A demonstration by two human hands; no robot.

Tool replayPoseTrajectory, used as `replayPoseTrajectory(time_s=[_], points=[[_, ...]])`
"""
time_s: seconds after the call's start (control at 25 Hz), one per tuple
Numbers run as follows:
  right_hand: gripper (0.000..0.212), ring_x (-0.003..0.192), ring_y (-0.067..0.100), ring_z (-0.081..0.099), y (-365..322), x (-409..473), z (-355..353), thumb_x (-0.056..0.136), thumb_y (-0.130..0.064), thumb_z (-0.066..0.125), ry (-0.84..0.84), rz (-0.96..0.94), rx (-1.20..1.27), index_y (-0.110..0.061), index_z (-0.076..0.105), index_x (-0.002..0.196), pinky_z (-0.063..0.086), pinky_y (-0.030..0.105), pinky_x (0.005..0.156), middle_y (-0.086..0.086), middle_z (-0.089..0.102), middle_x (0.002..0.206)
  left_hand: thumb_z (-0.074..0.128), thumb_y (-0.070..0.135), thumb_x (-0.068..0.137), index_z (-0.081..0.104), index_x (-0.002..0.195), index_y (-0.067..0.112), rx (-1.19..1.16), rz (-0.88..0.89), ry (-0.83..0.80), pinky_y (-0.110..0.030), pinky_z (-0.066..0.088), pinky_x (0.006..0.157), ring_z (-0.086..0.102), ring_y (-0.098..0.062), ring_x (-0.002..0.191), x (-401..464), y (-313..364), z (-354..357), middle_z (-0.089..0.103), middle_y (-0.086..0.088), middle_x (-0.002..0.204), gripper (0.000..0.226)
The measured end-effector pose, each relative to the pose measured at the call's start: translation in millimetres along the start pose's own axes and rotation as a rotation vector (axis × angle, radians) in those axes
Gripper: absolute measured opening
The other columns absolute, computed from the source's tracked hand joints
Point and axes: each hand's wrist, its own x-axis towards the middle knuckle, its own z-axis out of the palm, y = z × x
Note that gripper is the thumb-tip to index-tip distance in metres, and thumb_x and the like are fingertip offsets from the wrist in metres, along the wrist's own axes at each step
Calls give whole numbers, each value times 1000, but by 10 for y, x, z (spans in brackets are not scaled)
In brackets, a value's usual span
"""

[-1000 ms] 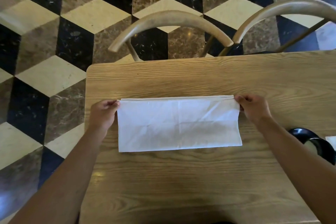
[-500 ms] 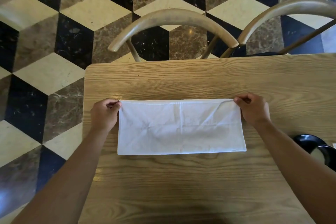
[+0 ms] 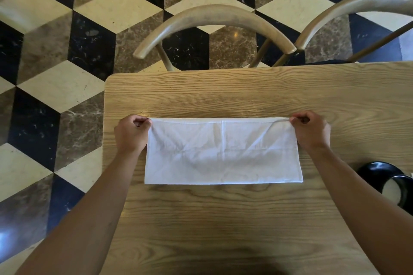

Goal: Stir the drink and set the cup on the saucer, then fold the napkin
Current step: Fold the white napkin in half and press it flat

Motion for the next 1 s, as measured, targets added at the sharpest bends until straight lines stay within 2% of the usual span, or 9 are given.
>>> replayPoseTrajectory(time_s=[0.12,0.24,0.36,0.44,0.48,0.56,0.68,0.84,1.0], points=[[11,89,16,63,0,-25,89,88,-19,64,58,21,7,-22,74,93,39,22,80,-3,71,90,72,20,92,77,96,5,15,46,16,-27,48,78,67,-19,80,-10,-18,17,76,-7,88,16],[14,105,27,61,43,-50,190,89,-20,60,136,6,-24,-20,72,97,39,26,87,4,69,105,68,20,94,75,98,4,86,153,23,-30,48,79,69,-25,83,-13,-80,24,75,-11,91,18],[29,119,38,48,-12,-179,308,92,-23,53,260,2,-116,-14,66,115,35,43,104,15,56,125,60,22,98,65,117,2,206,313,129,-45,51,93,62,-35,107,-131,-128,26,65,-17,114,29],[37,120,41,47,-148,-407,552,91,-22,51,304,-203,-161,-7,62,123,35,52,107,22,55,128,56,21,100,57,129,1,343,544,133,-51,44,107,54,-39,125,-304,-192,95,59,-21,131,36],[39,125,41,47,-244,-581,748,93,-22,51,258,-354,-160,-3,60,126,34,55,110,24,55,131,53,22,102,54,135,0,402,660,80,-52,37,115,47,-40,136,-397,-243,148,54,-22,141,40],[44,142,40,39,-467,-1023,1209,99,-22,47,58,-618,-145,-1,55,136,25,55,120,22,51,145,45,27,104,47,147,0,462,808,-35,-54,25,125,34,-39,151,-513,-358,244,43,-21,157,50],[51,155,31,21,-767,-1610,1879,103,-25,42,-174,-862,-291,-8,44,151,14,49,127,11,35,163,32,34,107,35,156,0,543,891,-124,-53,22,127,24,-33,157,-490,-572,334,31,-17,166,60],[54,155,31,22,-785,-1702,2248,104,-25,36,-163,-919,-402,-5,39,154,20,50,125,11,34,163,31,32,104,26,160,2,618,934,-146,-52,23,127,16,-29,159,-428,-701,389,20,-15,170,63],[62,157,26,16,-694,-1588,2179,105,-41,32,-164,-919,-468,-7,32,157,11,46,128,10,27,166,36,33,104,22,161,2,652,930,-89,-53,19,128,13,-28,160,-404,-735,424,17,-14,171,67]])
